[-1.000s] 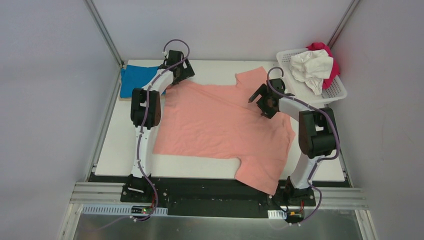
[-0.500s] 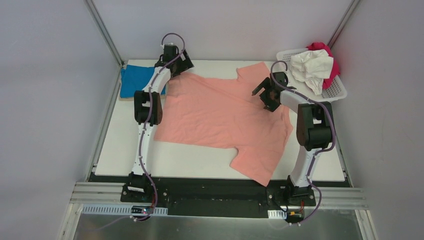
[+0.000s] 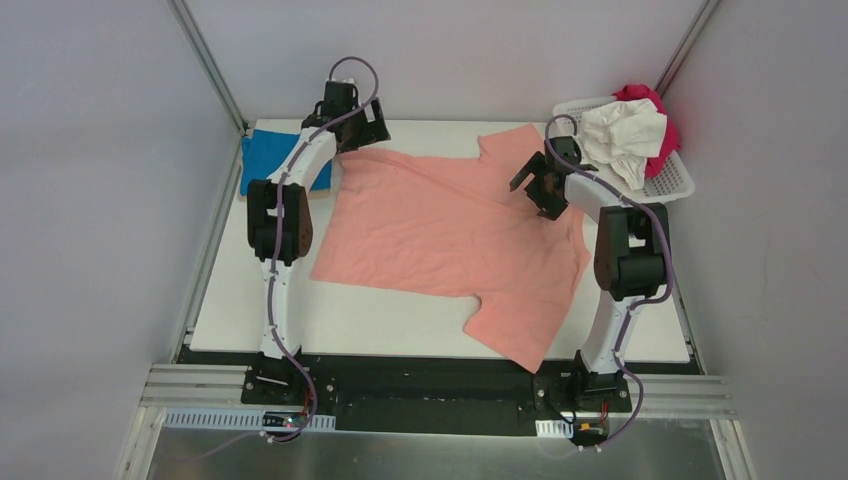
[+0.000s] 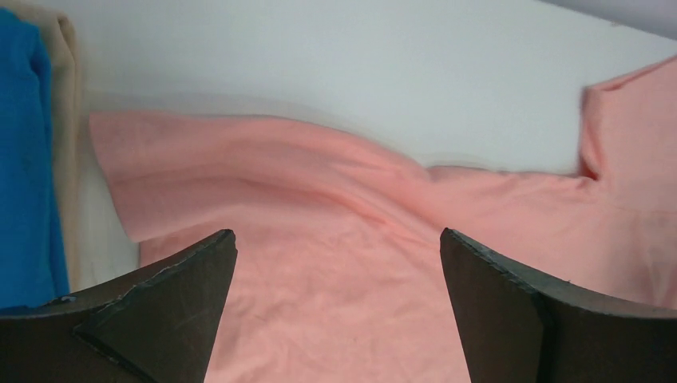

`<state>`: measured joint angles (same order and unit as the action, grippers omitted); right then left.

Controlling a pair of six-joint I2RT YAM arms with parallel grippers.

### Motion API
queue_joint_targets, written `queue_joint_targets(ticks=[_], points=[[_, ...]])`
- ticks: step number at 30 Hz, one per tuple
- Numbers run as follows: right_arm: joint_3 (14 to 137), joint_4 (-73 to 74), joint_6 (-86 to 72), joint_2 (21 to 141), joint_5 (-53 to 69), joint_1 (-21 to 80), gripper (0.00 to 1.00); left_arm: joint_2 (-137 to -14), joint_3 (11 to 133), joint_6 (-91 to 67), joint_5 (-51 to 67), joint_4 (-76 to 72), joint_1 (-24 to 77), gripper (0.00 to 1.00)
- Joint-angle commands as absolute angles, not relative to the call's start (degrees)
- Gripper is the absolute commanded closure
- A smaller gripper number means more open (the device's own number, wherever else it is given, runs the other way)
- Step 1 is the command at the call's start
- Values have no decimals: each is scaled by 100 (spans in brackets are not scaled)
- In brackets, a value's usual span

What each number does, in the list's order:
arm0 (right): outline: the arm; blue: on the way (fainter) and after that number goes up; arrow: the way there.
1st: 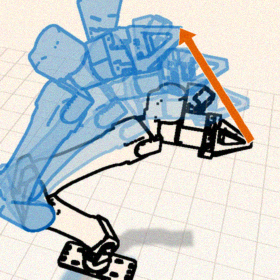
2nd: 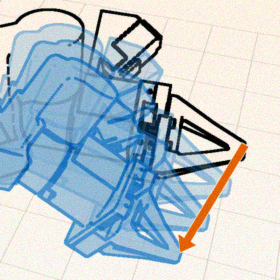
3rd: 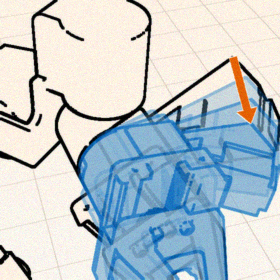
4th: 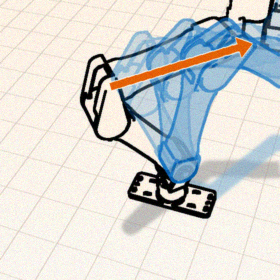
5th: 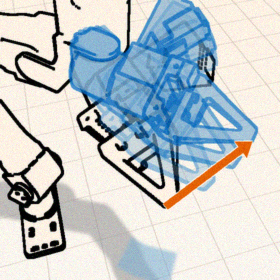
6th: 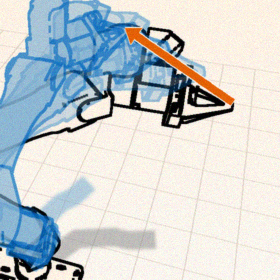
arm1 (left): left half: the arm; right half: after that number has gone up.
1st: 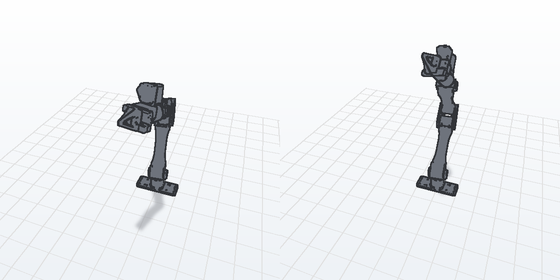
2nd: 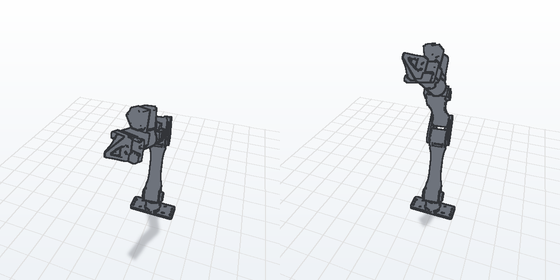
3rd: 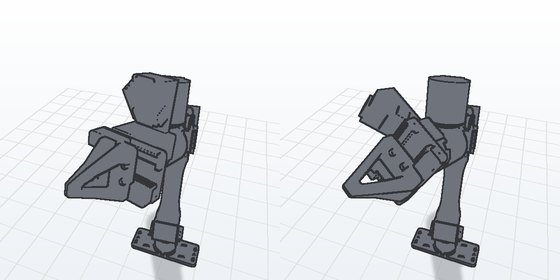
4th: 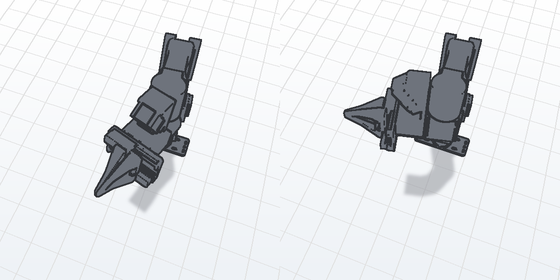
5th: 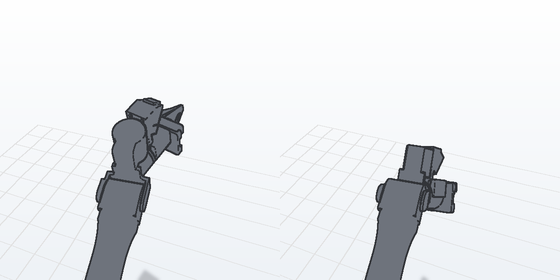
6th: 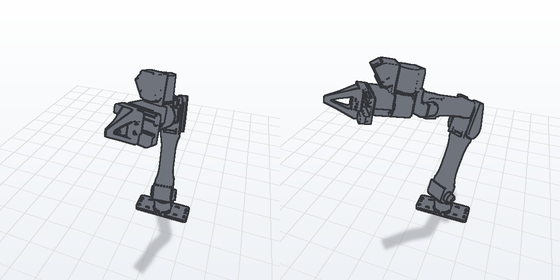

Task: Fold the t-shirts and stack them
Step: Flatten out the tshirt

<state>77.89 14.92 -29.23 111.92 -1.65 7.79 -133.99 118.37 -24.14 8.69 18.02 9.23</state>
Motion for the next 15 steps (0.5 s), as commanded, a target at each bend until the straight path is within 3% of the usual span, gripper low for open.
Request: queue_joint_targets(ticks=[1,5,15], points=[[8470,2282,-2466,10588,-497,996,0,-12203,11905,-1821,405,1942,1140,1],[8032,2573,-2445,9893,-933,1431,0,-11419,11289,-1958,248,2371,1175,1],[5261,2712,-3417,7750,-767,2232,1,-8451,6093,-3416,184,1798,1304,1]])
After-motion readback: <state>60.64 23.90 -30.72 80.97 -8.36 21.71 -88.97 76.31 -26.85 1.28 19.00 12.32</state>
